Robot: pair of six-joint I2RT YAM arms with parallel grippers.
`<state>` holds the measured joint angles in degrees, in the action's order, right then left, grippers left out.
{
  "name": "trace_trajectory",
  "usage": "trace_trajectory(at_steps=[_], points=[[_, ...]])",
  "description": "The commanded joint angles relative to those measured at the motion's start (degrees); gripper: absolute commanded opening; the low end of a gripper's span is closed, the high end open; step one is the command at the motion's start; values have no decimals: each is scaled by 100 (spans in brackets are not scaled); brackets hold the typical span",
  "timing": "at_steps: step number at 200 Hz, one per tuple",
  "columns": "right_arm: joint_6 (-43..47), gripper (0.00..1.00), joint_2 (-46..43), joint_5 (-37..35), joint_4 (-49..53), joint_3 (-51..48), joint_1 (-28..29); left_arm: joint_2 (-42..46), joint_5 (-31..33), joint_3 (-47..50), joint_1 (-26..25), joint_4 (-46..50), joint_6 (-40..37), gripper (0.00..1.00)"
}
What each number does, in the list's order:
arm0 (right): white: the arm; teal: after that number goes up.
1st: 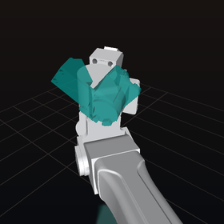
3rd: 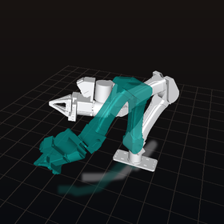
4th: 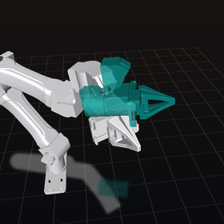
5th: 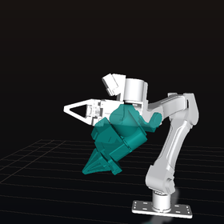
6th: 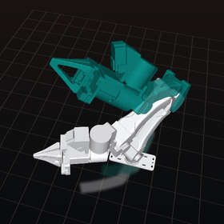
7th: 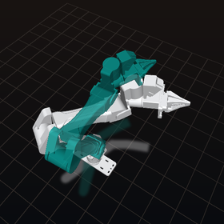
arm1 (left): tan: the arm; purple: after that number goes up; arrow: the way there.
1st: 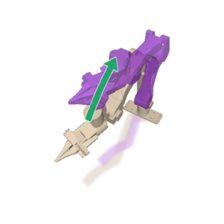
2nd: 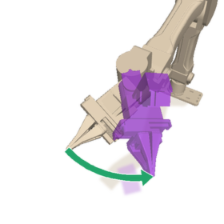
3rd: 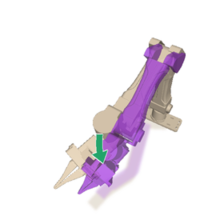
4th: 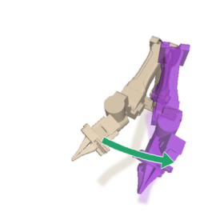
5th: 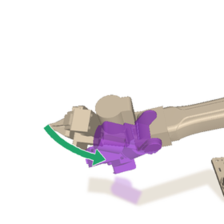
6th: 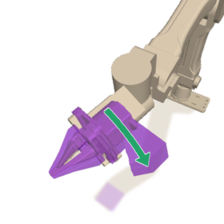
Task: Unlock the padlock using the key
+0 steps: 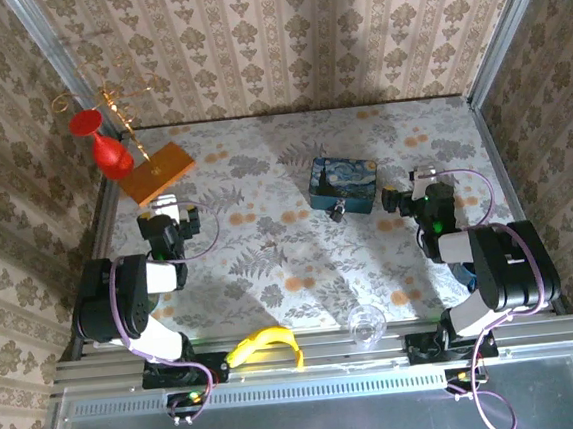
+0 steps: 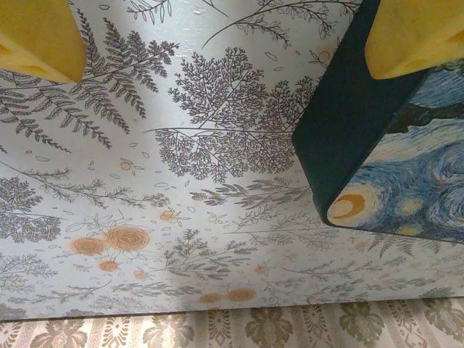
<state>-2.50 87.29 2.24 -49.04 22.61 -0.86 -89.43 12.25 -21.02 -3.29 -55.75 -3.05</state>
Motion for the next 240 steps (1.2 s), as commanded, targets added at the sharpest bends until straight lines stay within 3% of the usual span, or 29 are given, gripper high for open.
trace_trajectory(at_steps=[1,240], points=[[101,100,32,88,34,77,-2,-5,-72,-8,-39,-49,-81,100],[101,100,25,84,34,68,-4,22,-353,-29,135,34,64,100]])
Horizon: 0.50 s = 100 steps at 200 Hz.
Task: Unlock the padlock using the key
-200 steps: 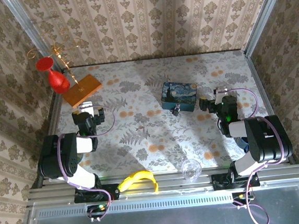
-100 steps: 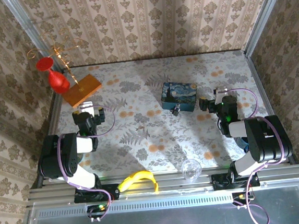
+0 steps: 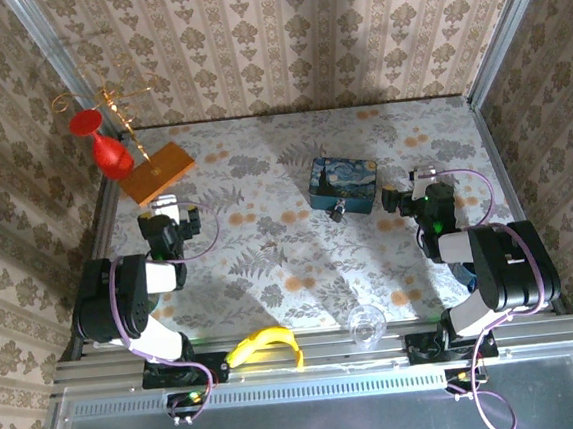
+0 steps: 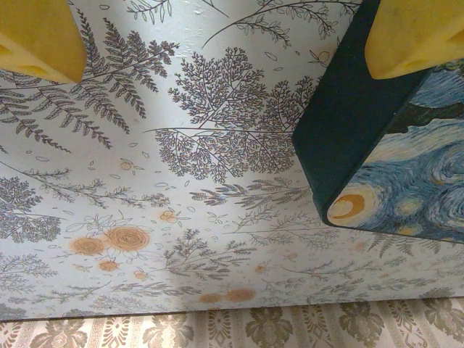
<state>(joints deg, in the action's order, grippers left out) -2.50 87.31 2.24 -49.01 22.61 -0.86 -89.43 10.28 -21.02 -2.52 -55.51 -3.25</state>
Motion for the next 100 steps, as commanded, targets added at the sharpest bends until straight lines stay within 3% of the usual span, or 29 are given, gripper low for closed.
trace_trajectory(at_steps=[1,39,52,100], points=[[101,100,23,84,28,68,-3,22,-153,-27,59,12,85,100],[89,100,14,47,33,85,-2,451,-202,10,43,312,47,100],[-13,100,-156,-219,519,260,-2,608,-132,18,4,410,18,100],[-365,100,-1103,-751,1780,462,-2,1606,758,8,-542,1131,-293,100]])
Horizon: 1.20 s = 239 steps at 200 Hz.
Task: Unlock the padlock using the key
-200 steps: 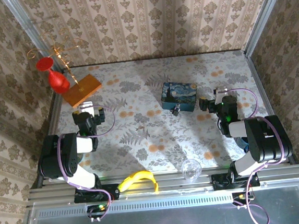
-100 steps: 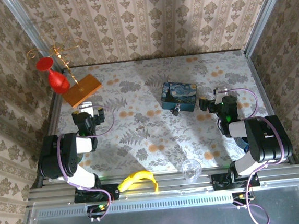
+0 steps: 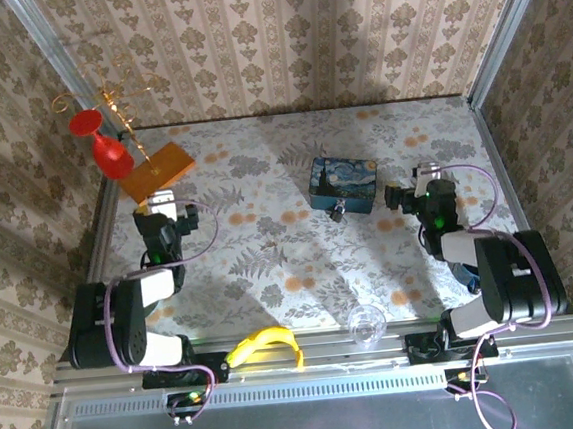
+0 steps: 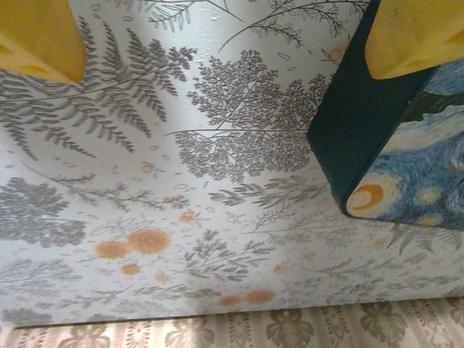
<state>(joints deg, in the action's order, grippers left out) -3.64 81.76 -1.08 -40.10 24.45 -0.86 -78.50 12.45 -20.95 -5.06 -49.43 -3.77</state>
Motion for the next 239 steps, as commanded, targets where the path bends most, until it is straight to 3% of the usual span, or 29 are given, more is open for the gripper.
trace_trajectory(at_steps=[1,48,105,132,179,239], points=[[-260,100,-569,-428,933,288,-2,547,562,-2,-300,554,-240,100],[-508,100,-1505,-705,2882,806,360,2124,686,-208,-703,2415,514,100],[-407,100,-1762,-1699,4722,1582,2654,3816,508,-5,-900,4217,2100,100],[-536,92,-1127,-1630,5137,2149,3563,4406,323,189,-905,4492,2663,100],[-568,78,885,-888,5804,3617,4795,4666,-146,376,-900,4868,3235,100],[-232,69,2428,-54,6145,4845,5041,4751,-488,250,-843,5103,3149,100]])
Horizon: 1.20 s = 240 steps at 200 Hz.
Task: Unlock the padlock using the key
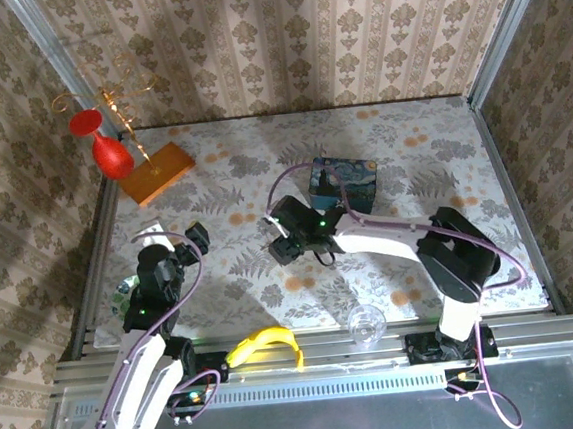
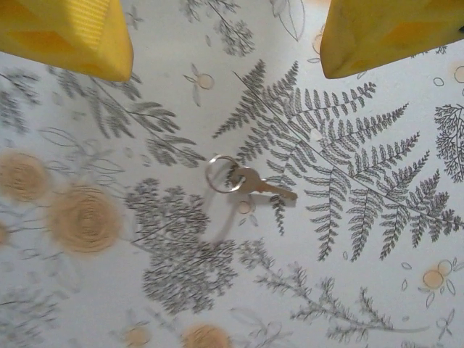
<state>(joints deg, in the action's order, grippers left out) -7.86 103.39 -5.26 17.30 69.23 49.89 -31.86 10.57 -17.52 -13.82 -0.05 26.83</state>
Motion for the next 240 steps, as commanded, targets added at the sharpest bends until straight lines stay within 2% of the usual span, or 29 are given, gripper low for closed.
trace_trajectory(at_steps=[1,21,45,65,124,240], points=[[198,69,280,370,406,382,-37,85,-314,-98,36,169,92,100],[333,66,540,511,530,638,-43,65,-524,-109,71,196,118,100],[449,58,810,678,649,895,-62,0,-433,-155,88,391,397,100],[530,52,981,871,635,1033,-87,-188,-626,-273,117,383,371,100],[597,50,1201,978,576,1194,-324,-519,-1045,-463,124,290,232,100],[707,52,1667,1685,414,1596,-632,-475,-1056,-359,125,460,279,100]])
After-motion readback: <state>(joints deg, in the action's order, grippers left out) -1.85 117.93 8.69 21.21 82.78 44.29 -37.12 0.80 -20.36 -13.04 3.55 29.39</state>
